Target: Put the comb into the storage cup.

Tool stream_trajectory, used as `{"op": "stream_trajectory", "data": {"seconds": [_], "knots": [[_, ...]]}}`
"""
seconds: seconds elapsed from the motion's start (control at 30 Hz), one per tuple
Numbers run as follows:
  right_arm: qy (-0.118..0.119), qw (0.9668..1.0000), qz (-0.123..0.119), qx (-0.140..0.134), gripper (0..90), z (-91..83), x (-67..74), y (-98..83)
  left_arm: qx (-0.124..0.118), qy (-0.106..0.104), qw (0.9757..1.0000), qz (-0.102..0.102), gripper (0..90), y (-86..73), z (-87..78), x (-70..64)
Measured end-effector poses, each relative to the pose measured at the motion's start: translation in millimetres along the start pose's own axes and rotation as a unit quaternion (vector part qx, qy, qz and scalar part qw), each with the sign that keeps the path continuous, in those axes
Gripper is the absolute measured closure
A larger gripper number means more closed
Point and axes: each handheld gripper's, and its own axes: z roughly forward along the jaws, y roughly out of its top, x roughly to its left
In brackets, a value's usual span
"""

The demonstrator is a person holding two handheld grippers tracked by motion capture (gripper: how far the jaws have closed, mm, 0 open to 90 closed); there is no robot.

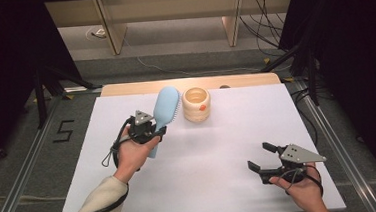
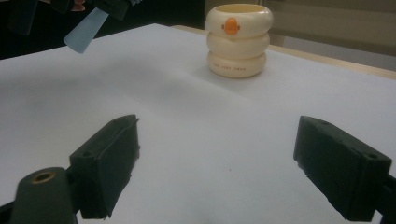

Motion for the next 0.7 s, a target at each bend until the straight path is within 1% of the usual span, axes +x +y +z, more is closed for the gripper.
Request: {"op": "stream_trajectory", "data": {"seconds": [0.07, 0.1, 0.3, 0.4, 0.47, 0.63, 0.7], "knots": [[0.001, 1.0000, 0.000, 0.002, 15.1, 0.7, 0.0, -0.2, -0.005, -0.001, 1.0000, 0.000, 69.2, 0.9, -0.8, -0.9], [0.001, 1.0000, 0.001, 0.002, 15.1, 1.1, 0.0, -0.3, -0.010, -0.001, 0.9999, -0.004, 69.2, 1.3, -1.5, -1.4], [0.005, 1.0000, 0.003, 0.005, 15.1, 5.8, 0.9, 0.3, -0.022, 0.001, 0.9998, -0.001, 69.2, 3.9, -4.0, -3.7], [0.009, 0.9999, -0.001, 0.007, 15.2, 9.6, 2.3, 1.1, -0.028, -0.001, 0.9996, -0.002, 69.2, 4.7, -4.7, -5.5], [0.010, 0.9999, -0.002, 0.005, 15.2, 10.5, 3.0, 2.1, -0.033, -0.001, 0.9994, -0.002, 69.2, 5.6, -5.4, -7.2], [0.008, 1.0000, 0.001, 0.000, 15.2, 11.7, 1.6, 4.4, -0.037, -0.008, 0.9993, 0.001, 69.2, 8.9, -8.0, -11.2], [0.007, 0.9999, 0.006, -0.004, 15.2, 11.9, -0.1, 5.7, -0.041, -0.010, 0.9991, 0.004, 69.2, 10.7, -9.6, -13.5]]}}
